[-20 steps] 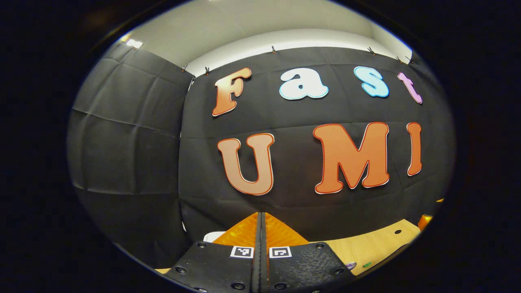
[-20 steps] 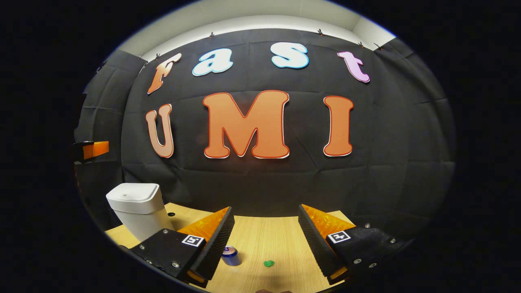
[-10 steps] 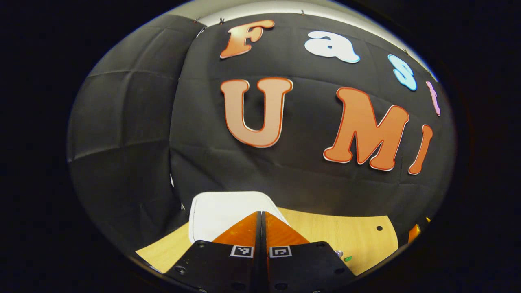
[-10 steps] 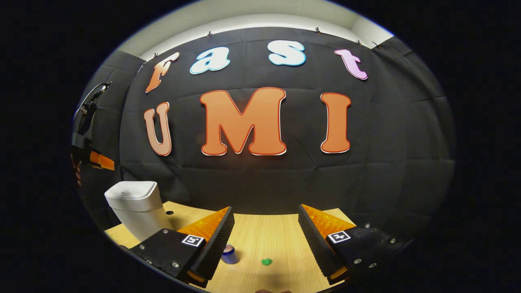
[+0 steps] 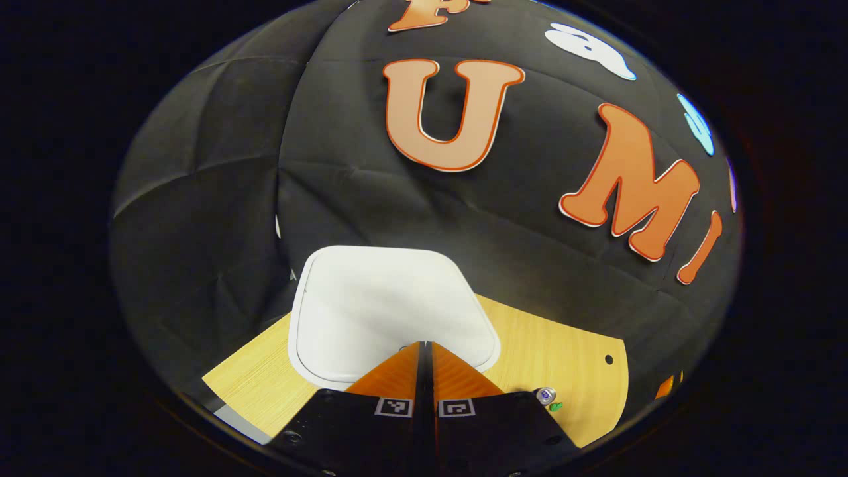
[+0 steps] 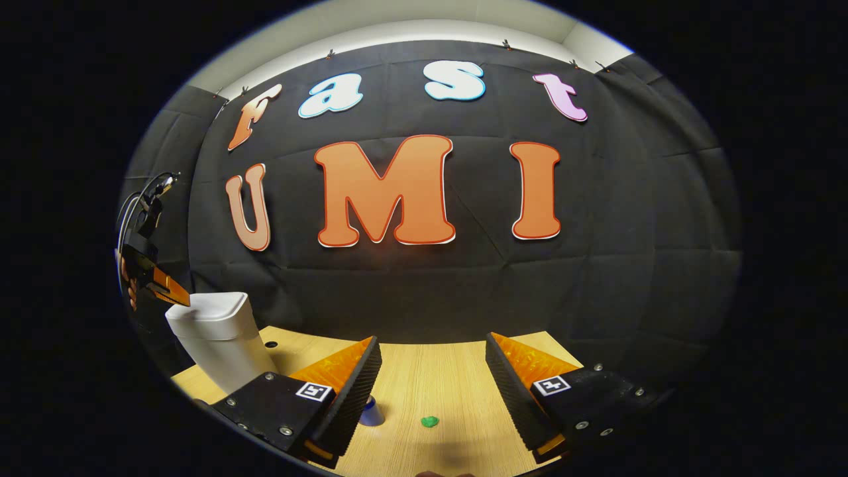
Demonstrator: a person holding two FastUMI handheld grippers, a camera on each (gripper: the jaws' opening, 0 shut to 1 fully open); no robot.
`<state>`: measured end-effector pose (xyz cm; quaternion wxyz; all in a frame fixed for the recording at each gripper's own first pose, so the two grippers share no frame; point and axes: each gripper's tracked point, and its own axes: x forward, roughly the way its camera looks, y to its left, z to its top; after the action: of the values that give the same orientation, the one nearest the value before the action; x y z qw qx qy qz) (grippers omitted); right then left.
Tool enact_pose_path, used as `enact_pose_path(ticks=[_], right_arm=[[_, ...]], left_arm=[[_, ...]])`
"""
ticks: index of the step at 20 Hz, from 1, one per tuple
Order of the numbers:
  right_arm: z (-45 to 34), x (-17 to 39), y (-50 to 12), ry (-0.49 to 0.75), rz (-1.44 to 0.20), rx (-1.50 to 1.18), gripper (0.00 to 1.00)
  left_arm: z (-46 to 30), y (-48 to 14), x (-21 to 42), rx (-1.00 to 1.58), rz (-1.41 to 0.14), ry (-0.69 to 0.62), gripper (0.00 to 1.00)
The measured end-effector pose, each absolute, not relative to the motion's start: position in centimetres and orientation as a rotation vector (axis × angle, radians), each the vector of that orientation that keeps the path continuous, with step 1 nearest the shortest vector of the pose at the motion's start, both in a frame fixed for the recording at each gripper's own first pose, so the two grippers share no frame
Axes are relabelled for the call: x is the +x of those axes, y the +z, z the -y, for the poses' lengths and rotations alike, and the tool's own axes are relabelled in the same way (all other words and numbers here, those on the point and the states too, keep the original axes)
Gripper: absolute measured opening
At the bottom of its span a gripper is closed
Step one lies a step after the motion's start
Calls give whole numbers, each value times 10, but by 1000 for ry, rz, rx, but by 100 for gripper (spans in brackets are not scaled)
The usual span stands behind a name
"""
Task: Press the lid of the desktop garbage bin to open it, pick up the crumpled paper on the desktop and throw it into the bin, then pick up the pop can on the desktop and drop it into the bin, and finally close the garbage bin lid.
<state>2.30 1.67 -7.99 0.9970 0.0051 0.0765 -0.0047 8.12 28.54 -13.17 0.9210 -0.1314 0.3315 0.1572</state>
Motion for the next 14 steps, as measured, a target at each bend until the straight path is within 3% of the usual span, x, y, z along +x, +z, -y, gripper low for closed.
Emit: enact_pose_path(ticks=[14], right_arm=[[-14,24,-95,-15,-190,-3,94]], left_arm=[[-309,-147,89,-158,-730,349,0]])
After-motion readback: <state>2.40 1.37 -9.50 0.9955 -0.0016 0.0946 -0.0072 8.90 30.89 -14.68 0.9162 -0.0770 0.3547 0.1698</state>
